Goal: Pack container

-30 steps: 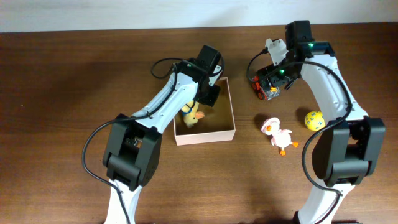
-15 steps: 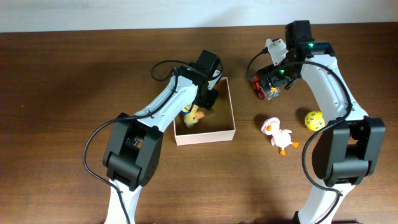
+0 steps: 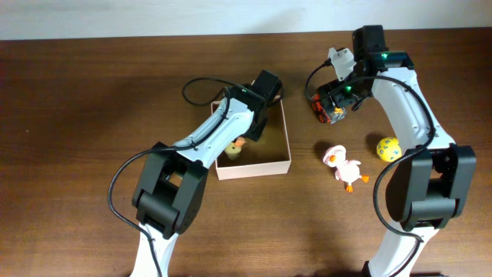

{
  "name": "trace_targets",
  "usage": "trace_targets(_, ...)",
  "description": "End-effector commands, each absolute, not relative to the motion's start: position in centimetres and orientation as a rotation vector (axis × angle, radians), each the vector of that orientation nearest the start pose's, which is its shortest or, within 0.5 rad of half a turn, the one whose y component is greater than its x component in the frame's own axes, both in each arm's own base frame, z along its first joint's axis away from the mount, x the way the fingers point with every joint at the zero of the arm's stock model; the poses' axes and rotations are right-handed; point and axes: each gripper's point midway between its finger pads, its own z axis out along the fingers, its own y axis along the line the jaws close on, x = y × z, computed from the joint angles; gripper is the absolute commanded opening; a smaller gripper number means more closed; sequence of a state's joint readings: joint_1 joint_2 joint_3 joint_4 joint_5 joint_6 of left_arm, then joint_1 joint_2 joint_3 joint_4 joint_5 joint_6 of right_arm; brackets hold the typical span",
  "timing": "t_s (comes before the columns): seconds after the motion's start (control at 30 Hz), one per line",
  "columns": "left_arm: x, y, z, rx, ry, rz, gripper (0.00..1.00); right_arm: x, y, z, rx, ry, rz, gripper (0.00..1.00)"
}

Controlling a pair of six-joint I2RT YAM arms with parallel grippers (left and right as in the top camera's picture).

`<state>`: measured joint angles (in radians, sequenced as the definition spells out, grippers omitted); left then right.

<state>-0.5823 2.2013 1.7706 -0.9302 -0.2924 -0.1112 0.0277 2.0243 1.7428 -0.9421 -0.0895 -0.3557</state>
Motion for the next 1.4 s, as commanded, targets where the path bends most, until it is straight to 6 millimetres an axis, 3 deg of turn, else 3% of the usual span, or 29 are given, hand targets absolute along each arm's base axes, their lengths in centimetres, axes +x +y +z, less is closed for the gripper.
trace_targets(0.0, 42.4, -19.4, 5.0, 0.465, 2.748, 0.468, 0.02, 47.0, 3.3, 11.1, -0.565, 2.722, 0.059, 0.99)
trace_targets(0.27, 42.5, -19.2, 5.3, 0.446, 2.746, 0.484, 0.02, 47.0, 3.3, 11.1, -0.564, 2.722, 0.059, 0.99)
trace_targets(0.43, 42.7, -20.6, 5.8, 0.448, 2.757, 0.382, 0.02, 47.0, 3.3, 11.1, -0.564, 2.722, 0.059, 0.99)
trace_targets(0.47, 42.7, -20.9, 5.9, 0.450, 2.761, 0.354, 0.03, 47.0, 3.3, 11.1, -0.564, 2.722, 0.059, 0.99)
trace_targets(0.57, 42.5, -21.6, 5.9, 0.456, 2.774, 0.299, 0.18, 47.0, 3.3, 11.1, -0.565, 2.722, 0.059, 0.99)
trace_targets(0.73, 42.2, -22.4, 5.7, 0.468, 2.796, 0.228, 0.21, 47.0, 3.3, 11.1, -0.565, 2.722, 0.059, 0.99)
trace_targets(0.87, 42.9, -22.9, 6.8, 0.457, 2.769, 0.208, 0.22, 47.0, 3.3, 11.1, -0.565, 2.722, 0.059, 0.99)
trace_targets(1.0, 43.9, -23.5, 9.7, 0.442, 2.732, 0.180, 0.23, 47.0, 3.3, 11.1, -0.564, 2.722, 0.059, 0.99)
trace_targets(1.13, 44.1, -23.4, 14.2, 0.420, 2.699, 0.157, 0.25, 47.0, 3.3, 11.1, -0.565, 2.722, 0.059, 0.99)
trace_targets(1.23, 44.2, -22.2, 18.1, 0.317, 2.676, 0.143, 0.27, 47.0, 3.3, 11.1, -0.565, 2.722, 0.059, 0.99)
trace_targets(1.3, 44.2, -20.6, 20.6, 0.210, 2.666, 0.126, 0.34, 47.0, 3.3, 11.1, -0.565, 2.722, 0.059, 0.99)
trace_targets(1.37, 43.9, -17.6, 23.0, 0.032, 2.668, 0.113, 0.56, 47.0, 3.3, 11.1, -0.565, 2.722, 0.059, 0.99)
